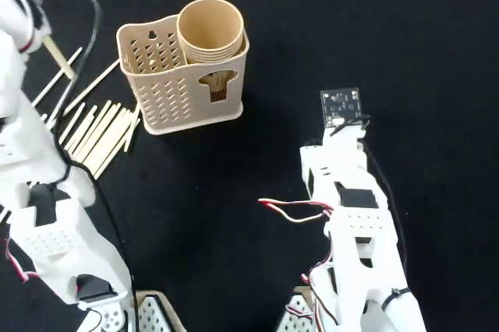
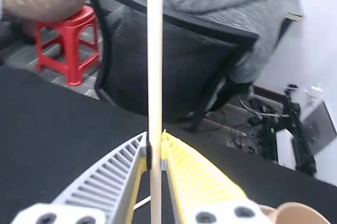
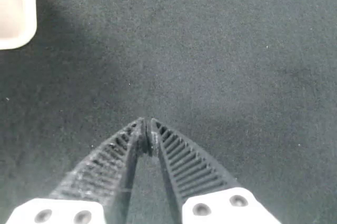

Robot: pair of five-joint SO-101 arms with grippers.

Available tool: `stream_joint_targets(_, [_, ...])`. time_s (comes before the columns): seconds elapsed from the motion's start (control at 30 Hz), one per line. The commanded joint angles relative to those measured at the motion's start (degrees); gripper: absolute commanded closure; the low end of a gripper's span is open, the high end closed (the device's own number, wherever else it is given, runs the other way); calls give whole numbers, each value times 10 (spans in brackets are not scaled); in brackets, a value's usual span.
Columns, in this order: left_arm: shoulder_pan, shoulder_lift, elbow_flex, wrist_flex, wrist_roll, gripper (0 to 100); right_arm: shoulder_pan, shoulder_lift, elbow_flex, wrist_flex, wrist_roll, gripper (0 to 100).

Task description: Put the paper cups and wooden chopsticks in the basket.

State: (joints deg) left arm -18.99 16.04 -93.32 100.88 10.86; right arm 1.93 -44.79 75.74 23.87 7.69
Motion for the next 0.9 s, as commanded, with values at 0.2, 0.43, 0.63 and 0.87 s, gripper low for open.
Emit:
stream_joint_targets(0.2, [22, -139, 364, -25, -8, 970, -2, -17, -7, -11, 4, 985])
stream_joint_targets(0.43, [18, -245, 635, -175, -8, 970, -2, -17, -7, -12, 4, 985])
stream_joint_targets(0.63, [22, -431, 941, -396, -11, 971, -1, -15, -2, -29, 4, 985])
stream_joint_targets(0.87, [33, -640, 1215, -666, -8, 971, -2, -15, -2, -30, 4, 985])
